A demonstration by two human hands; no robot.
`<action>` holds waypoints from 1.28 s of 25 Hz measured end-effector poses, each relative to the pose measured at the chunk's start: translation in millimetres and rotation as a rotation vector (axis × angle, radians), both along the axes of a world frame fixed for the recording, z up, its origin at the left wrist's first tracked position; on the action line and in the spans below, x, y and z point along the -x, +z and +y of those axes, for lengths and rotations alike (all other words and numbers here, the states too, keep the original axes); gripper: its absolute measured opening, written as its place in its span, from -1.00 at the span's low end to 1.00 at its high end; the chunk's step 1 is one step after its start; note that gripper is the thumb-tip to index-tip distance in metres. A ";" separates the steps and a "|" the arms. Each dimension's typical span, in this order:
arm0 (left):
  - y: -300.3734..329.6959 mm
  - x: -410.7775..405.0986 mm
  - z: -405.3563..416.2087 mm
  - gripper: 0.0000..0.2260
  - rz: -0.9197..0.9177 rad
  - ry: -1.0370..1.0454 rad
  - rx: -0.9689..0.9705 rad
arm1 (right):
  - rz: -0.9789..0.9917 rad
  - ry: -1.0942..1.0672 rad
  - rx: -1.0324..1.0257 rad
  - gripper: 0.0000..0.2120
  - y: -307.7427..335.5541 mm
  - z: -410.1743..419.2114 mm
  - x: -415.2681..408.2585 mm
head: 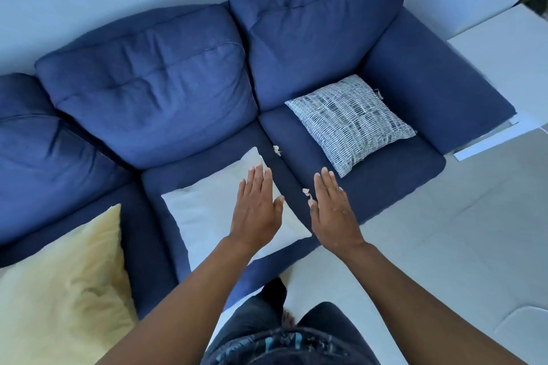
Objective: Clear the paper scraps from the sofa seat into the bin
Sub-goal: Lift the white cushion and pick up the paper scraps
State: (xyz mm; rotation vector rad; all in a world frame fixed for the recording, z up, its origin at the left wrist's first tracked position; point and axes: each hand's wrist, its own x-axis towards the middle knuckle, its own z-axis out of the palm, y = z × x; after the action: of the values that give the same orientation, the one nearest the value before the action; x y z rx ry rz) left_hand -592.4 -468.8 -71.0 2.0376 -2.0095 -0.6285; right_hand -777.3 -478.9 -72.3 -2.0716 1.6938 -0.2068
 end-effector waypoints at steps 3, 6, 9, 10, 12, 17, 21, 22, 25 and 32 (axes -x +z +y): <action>-18.6 -2.2 -25.7 -0.45 -0.020 -0.019 -0.066 | -0.005 -0.050 -0.066 -0.46 -17.9 -17.7 5.1; -35.4 3.4 -44.1 -0.46 -0.008 -0.038 -0.130 | -0.010 -0.068 -0.125 -0.47 -33.2 -28.6 11.4; -65.0 9.6 -64.6 -0.46 -0.008 -0.014 -0.186 | -0.027 -0.042 -0.211 -0.48 -64.6 -49.0 12.3; -73.9 10.8 -69.9 -0.46 -0.006 0.001 -0.191 | -0.030 -0.022 -0.253 -0.47 -76.9 -57.1 12.0; -94.1 16.6 -80.2 -0.46 0.028 0.052 -0.221 | -0.018 0.035 -0.319 -0.47 -108.3 -75.8 14.8; -152.9 36.0 -104.5 -0.49 0.091 0.162 -0.305 | 0.105 0.193 -0.438 -0.45 -195.5 -117.8 27.3; -201.9 49.2 -130.7 -0.50 0.099 0.223 -0.326 | 0.377 0.509 -0.474 -0.27 -261.8 -141.8 44.6; -212.6 51.8 -136.2 -0.50 0.106 0.233 -0.329 | 0.430 0.623 -0.442 -0.28 -275.8 -145.0 49.5; -252.6 56.0 -160.5 -0.50 0.092 0.251 -0.325 | 0.461 0.818 -0.257 -0.41 -321.4 -157.8 61.3; -335.3 34.2 -245.3 -0.53 -0.019 0.291 -0.250 | 0.053 0.728 -0.048 -0.73 -381.5 -169.4 71.6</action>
State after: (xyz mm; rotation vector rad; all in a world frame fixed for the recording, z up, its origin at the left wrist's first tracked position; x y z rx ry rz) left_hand -626.6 -714.1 -406.3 2.4250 -1.6640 -0.8333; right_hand -848.9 -648.3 -453.8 -2.5105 0.8595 0.1216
